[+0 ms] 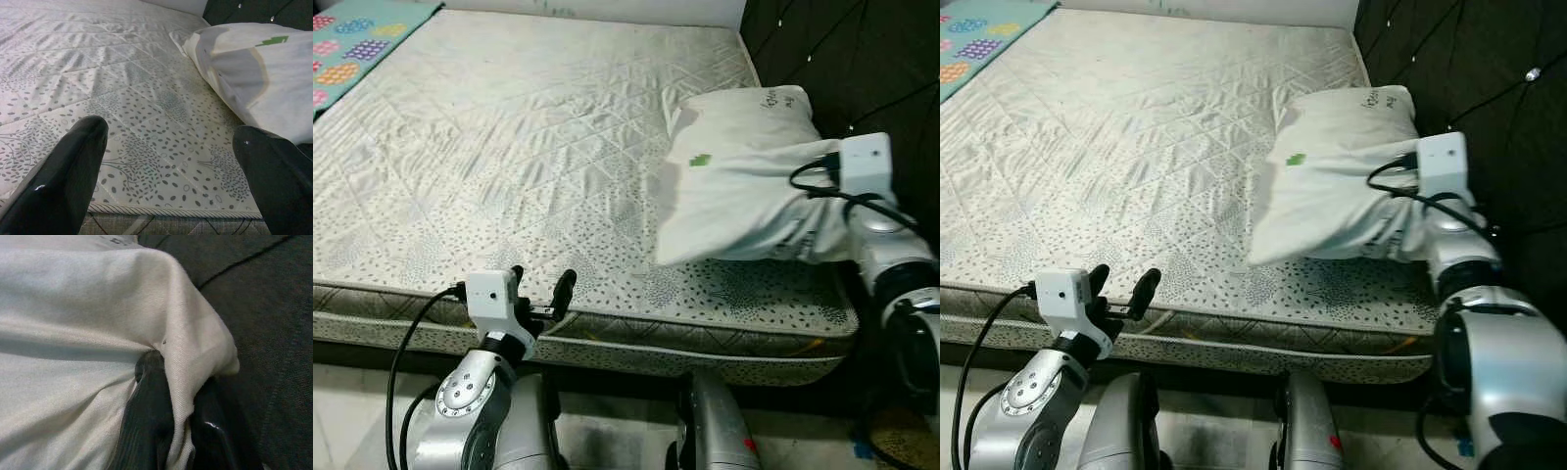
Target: Clean up the room
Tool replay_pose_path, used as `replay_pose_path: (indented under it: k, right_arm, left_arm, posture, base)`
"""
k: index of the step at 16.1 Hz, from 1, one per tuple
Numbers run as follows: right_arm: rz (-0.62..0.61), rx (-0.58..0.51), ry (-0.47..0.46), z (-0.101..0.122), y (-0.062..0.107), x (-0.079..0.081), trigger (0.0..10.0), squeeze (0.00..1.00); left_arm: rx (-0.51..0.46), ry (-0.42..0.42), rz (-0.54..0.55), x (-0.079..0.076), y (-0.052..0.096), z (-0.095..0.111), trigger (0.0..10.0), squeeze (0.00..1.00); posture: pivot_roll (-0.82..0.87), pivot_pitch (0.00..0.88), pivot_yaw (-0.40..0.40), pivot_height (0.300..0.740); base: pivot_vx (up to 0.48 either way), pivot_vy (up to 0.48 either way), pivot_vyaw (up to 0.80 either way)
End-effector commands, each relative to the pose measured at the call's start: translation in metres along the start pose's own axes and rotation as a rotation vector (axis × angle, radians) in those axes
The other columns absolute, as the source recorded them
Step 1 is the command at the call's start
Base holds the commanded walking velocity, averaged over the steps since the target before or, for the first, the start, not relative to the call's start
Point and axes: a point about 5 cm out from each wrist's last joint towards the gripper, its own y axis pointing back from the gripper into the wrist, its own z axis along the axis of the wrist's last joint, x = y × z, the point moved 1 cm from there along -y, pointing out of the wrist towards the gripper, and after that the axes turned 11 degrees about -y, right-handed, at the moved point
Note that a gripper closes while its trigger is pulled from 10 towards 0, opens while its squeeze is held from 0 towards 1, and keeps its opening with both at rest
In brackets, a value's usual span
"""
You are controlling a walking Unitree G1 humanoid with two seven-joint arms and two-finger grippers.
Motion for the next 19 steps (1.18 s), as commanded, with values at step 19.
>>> replay_pose_path:
  k: [19]
  right_arm:
    - [0.139,-0.062,-0.349,-0.107,0.065,0.056,0.0,0.00]
  left_arm:
    - [0.044,0.037,-0.117,-0.015,-0.006,-0.013,10.0,0.00]
  posture:
    - [-0.02,0.035,-0.005,0.560]
  base:
    - [0.000,0.000,0.00]
